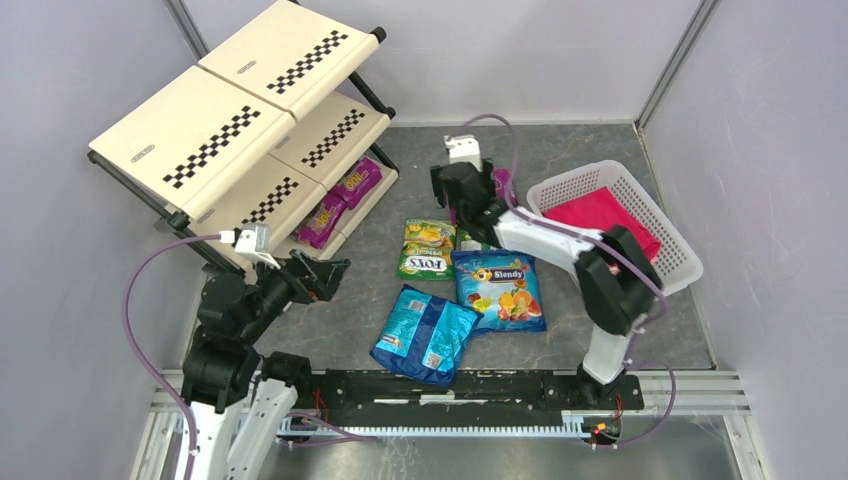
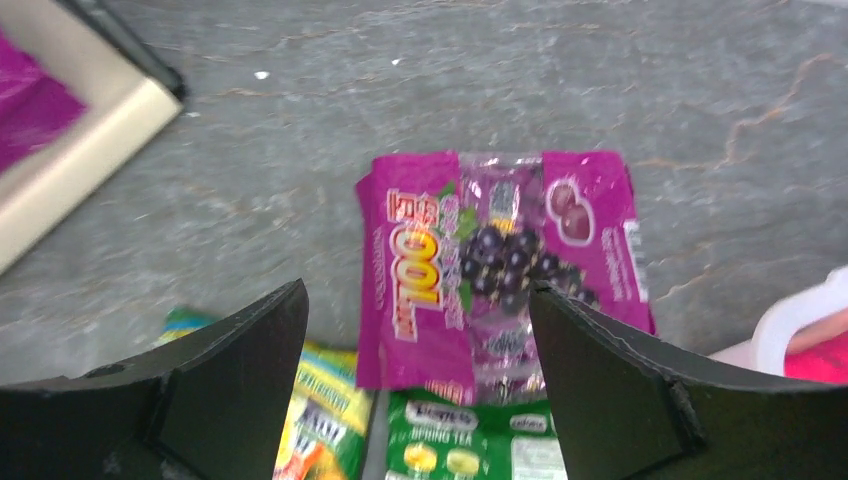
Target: Place and organize the candy bags onto the shelf
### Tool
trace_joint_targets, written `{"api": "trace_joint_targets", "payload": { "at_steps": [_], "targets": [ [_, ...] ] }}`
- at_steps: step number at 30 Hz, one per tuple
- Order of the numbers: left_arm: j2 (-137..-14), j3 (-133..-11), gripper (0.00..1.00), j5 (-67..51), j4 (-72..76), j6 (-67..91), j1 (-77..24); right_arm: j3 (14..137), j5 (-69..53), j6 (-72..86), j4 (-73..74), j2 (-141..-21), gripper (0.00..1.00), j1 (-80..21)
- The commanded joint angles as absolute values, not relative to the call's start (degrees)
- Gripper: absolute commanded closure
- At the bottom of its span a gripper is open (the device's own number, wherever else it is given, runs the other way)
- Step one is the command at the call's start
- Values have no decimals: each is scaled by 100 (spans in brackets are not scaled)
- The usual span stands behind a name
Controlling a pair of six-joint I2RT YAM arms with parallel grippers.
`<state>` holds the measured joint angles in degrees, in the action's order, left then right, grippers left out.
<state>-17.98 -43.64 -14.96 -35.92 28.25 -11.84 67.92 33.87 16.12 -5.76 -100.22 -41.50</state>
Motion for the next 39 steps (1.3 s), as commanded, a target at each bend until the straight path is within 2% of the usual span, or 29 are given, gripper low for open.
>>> {"api": "trace_joint_targets", "payload": {
  "at_steps": [1,5,8,16,22,28,34,36,39],
  "targets": [
    [-1791,-4438,0,-1363,-3498,2760,-1112,8418,4599,796,1035,-11205,11,-4212],
    [-2064,-4472,0,-1368,-3560,2755,-1116,9962,4794,542,2168,-12272,10,-4224],
    [-2117,-4474,0,-1409,-3560,2740,-1115,10542,4998,296,2486,-12753,9,-4306],
    [-2142,-4474,0,-1311,-3565,2777,-1029,10892,5631,-159,2313,-13350,5,-4533],
    [-2179,-4474,0,-1312,-3560,2769,-1029,10987,5769,-9,2478,-13658,8,-4536],
    [-2121,-4474,0,-1334,-3562,2769,-1028,11185,5960,-9,2539,-13970,15,-4509],
    [-2062,-4473,0,-1353,-3564,2762,-1028,11357,6120,147,2600,-14258,12,-4483],
    [-2049,-4467,0,-1351,-3560,2760,-1028,11391,6143,187,2590,-14305,16,-4450],
    [-2028,-4470,0,-1362,-3561,2763,-1028,11327,6033,187,2425,-14293,35,-4406]
  ]
}}
